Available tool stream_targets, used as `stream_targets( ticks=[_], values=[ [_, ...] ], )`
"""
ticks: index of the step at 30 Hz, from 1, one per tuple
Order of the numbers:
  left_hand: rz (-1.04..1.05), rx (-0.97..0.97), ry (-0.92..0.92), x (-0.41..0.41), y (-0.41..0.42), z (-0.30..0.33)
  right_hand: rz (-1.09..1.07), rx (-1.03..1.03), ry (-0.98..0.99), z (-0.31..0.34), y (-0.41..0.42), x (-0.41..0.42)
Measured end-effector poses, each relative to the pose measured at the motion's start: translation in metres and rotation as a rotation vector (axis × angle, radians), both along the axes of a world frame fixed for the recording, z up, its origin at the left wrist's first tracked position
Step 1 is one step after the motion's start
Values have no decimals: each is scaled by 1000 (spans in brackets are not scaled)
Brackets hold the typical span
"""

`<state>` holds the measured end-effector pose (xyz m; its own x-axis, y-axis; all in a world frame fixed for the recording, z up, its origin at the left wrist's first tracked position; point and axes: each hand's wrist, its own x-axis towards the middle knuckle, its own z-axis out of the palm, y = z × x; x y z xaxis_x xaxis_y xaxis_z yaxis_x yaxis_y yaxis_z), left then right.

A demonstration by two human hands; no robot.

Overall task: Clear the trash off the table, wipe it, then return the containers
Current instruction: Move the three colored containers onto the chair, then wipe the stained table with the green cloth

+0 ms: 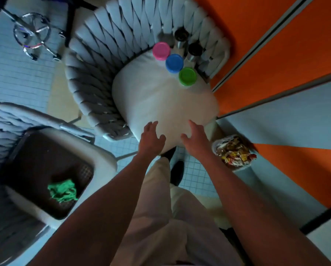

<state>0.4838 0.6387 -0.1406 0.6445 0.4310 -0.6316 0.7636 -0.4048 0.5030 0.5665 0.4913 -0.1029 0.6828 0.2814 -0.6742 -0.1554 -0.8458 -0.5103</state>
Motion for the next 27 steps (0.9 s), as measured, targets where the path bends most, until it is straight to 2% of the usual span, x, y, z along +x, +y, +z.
stream_targets(
  ticks=[6,15,21,27],
  values=[
    [142,-26,-30,-96,-20,19,153,23,41,13,5,-63],
    [386,25,52,-217,2,12,365,96,146,11,58,-152],
    [497,41,98,-305,59,-13,524,102,132,-14,128,-224],
    [643,33,174,-374,138,-49,550,71,161,-57,213,-295]
  ],
)
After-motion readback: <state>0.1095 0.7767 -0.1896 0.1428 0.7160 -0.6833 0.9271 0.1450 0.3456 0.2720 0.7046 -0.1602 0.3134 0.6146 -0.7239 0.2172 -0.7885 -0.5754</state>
